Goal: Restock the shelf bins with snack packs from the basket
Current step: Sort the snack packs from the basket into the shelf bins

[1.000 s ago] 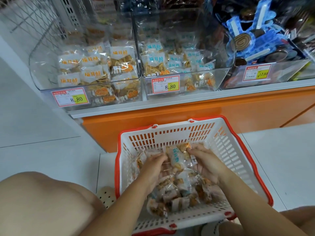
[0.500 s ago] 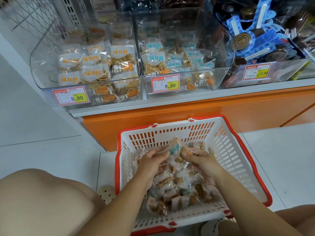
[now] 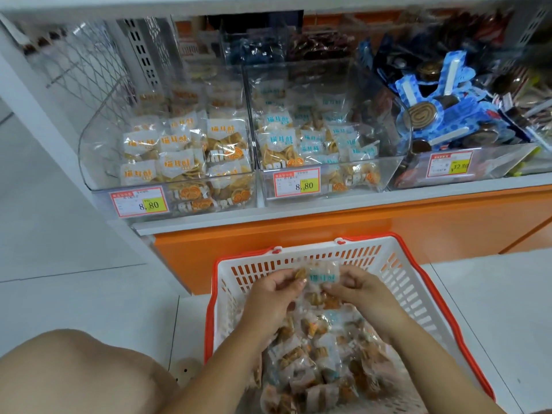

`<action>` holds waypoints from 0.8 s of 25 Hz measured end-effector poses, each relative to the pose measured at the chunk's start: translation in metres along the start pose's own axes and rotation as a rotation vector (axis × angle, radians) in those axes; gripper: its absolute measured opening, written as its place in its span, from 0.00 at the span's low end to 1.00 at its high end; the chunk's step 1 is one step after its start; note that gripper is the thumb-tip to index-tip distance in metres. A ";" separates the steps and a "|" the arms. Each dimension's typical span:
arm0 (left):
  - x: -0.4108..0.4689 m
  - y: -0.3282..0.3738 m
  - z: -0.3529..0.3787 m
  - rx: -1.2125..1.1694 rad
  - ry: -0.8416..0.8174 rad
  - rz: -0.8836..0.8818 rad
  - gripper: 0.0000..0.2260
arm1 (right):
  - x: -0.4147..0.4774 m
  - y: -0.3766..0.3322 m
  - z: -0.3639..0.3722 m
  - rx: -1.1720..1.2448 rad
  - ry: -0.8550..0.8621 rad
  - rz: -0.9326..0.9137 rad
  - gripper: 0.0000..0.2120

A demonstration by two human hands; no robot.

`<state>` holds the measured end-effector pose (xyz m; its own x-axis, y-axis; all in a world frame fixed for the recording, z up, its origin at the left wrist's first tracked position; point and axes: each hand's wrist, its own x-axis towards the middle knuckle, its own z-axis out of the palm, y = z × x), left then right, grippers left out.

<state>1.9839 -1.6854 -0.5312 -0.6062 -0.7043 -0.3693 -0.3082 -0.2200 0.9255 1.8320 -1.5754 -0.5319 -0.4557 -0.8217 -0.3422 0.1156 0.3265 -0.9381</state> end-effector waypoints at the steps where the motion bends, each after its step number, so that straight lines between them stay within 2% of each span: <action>1: -0.002 0.021 -0.005 0.046 -0.002 0.080 0.09 | -0.001 -0.020 -0.003 -0.040 -0.005 -0.066 0.10; 4: -0.009 0.088 -0.028 0.249 0.065 0.343 0.09 | 0.000 -0.093 -0.013 -0.165 0.022 -0.274 0.12; 7: -0.006 0.142 -0.058 0.524 0.287 0.606 0.11 | 0.015 -0.161 -0.016 -0.164 0.163 -0.514 0.13; 10: 0.020 0.157 -0.085 0.832 0.497 0.636 0.19 | 0.051 -0.202 -0.009 -0.293 0.294 -0.591 0.12; 12: 0.036 0.150 -0.093 0.949 0.487 0.560 0.23 | 0.079 -0.216 -0.003 -0.519 0.265 -0.479 0.09; 16: 0.051 0.138 -0.090 1.123 0.470 0.550 0.23 | 0.115 -0.221 0.011 -0.935 -0.025 -0.115 0.13; 18: 0.053 0.138 -0.088 1.149 0.501 0.560 0.24 | 0.125 -0.220 0.019 -1.146 -0.071 -0.045 0.12; 20: 0.057 0.137 -0.088 1.137 0.516 0.565 0.24 | 0.127 -0.225 0.022 -1.254 -0.102 0.001 0.12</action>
<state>1.9722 -1.8150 -0.4180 -0.5867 -0.7364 0.3368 -0.6901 0.6723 0.2679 1.7675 -1.7629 -0.3656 -0.3790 -0.8354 -0.3981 -0.8262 0.4993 -0.2611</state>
